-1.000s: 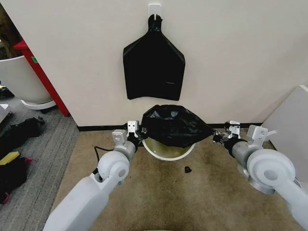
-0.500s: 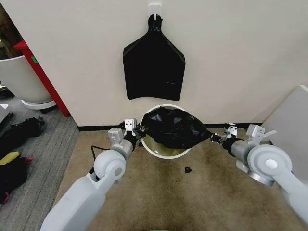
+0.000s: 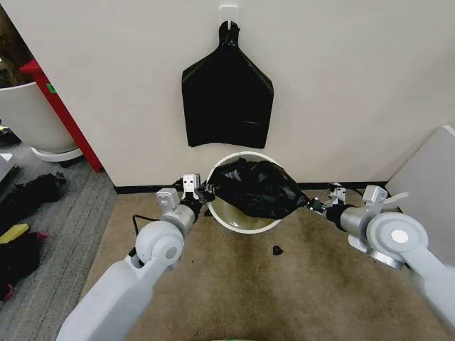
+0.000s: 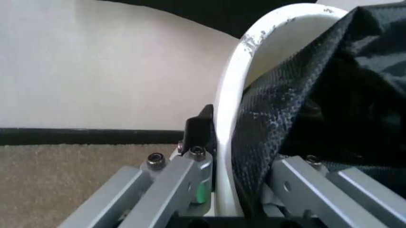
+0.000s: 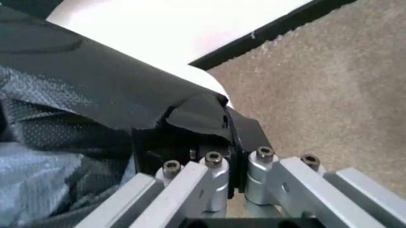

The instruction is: Place the garbage bag over the trash bin.

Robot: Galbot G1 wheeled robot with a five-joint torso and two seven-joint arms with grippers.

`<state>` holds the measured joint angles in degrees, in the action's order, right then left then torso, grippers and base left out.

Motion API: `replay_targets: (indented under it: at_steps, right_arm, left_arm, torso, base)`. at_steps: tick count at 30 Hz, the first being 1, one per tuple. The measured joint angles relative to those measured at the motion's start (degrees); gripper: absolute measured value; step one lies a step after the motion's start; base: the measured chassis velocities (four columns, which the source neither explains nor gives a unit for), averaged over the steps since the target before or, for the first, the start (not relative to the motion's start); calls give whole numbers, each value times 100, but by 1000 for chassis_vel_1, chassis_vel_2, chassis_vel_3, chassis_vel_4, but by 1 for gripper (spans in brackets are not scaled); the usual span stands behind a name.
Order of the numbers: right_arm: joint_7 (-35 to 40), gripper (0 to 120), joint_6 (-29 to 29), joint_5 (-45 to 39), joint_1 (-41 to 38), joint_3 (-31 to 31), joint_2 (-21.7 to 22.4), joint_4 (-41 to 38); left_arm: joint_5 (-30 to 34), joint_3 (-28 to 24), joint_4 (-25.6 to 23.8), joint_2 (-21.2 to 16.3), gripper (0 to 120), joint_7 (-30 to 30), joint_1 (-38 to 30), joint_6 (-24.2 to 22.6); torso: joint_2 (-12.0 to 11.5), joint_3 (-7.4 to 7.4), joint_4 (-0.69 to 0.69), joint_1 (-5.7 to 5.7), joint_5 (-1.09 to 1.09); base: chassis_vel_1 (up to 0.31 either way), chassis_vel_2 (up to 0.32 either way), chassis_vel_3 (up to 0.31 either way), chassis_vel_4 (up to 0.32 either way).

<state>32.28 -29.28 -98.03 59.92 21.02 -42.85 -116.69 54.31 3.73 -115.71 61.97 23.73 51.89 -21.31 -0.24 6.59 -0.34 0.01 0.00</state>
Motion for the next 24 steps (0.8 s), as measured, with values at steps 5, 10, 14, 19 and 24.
replay_targets:
  at_steps: [5, 10, 14, 19, 24]
  right_arm:
    - [-375, 0, -50, 9, 59, 7, -38, 126]
    - [-469, 0, -124, 9, 82, 15, -99, 181]
    - [-411, 0, -124, 106, 87, 21, -98, 130]
    - [-102, 21, -44, 289, 111, 129, 4, -222]
    - [306, 40, -13, 432, 122, 100, 114, -651]
  left_arm:
    - [180, 24, -33, -12, 4, -27, 8, 5]
    - [221, 29, -47, -6, 4, -40, 14, 41]
    - [222, 31, -49, -10, 4, -49, 18, 43]
    - [130, 33, -48, -30, 4, -67, 44, 12]
    - [-10, 72, 13, -50, 4, -56, 52, 8]
  torso:
    - [0, 0, 0, 0, 0]
    - [0, 0, 0, 0, 0]
    - [0, 0, 0, 0, 1]
    - [0, 0, 0, 0, -1]
    - [0, 0, 1, 0, 0]
  base:
    - [0, 0, 0, 0]
    - [0, 0, 0, 0]
    - [0, 0, 0, 0]
    - [0, 0, 0, 0]
    - [0, 0, 0, 0]
